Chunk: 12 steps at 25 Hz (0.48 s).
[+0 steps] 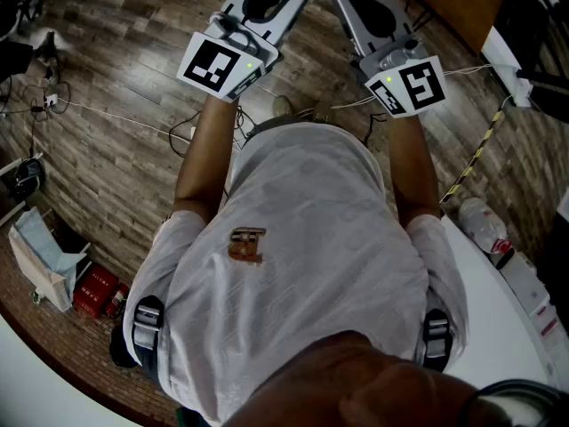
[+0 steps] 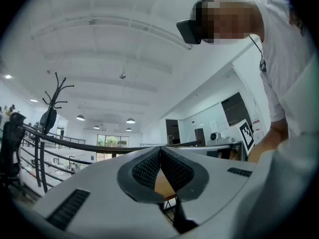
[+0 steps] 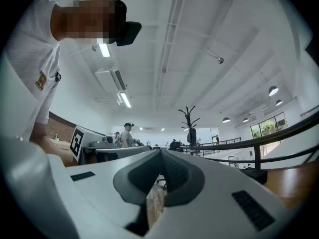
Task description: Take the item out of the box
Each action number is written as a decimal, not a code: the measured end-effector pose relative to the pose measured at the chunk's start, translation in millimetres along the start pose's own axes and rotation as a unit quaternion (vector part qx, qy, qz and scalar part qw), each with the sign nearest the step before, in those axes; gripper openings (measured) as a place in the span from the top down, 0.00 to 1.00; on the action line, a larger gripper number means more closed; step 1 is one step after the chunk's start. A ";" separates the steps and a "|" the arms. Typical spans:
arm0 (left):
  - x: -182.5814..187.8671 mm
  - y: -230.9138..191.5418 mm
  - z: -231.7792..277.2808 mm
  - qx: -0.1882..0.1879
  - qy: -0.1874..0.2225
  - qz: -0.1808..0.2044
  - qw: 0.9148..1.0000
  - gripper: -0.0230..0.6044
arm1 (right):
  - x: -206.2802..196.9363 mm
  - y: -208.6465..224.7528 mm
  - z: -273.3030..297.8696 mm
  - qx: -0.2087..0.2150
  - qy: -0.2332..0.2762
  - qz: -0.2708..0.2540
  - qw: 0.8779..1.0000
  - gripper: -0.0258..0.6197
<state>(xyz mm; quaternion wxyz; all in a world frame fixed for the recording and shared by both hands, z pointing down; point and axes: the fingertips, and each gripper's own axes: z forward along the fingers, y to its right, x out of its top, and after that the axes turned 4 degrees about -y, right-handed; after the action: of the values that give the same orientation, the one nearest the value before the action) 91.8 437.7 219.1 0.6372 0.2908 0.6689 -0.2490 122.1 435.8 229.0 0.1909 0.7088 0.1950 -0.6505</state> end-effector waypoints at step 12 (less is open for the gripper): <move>0.0 -7.5 -15.0 0.009 0.006 -0.001 1.000 0.93 | 0.2 -9.3 6.8 0.005 0.002 0.001 1.000 0.91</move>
<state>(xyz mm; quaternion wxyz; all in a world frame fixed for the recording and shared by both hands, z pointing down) 75.9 443.0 219.8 0.6301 0.2969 0.6712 -0.2537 111.5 440.2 228.1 0.1877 0.7115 0.1910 -0.6497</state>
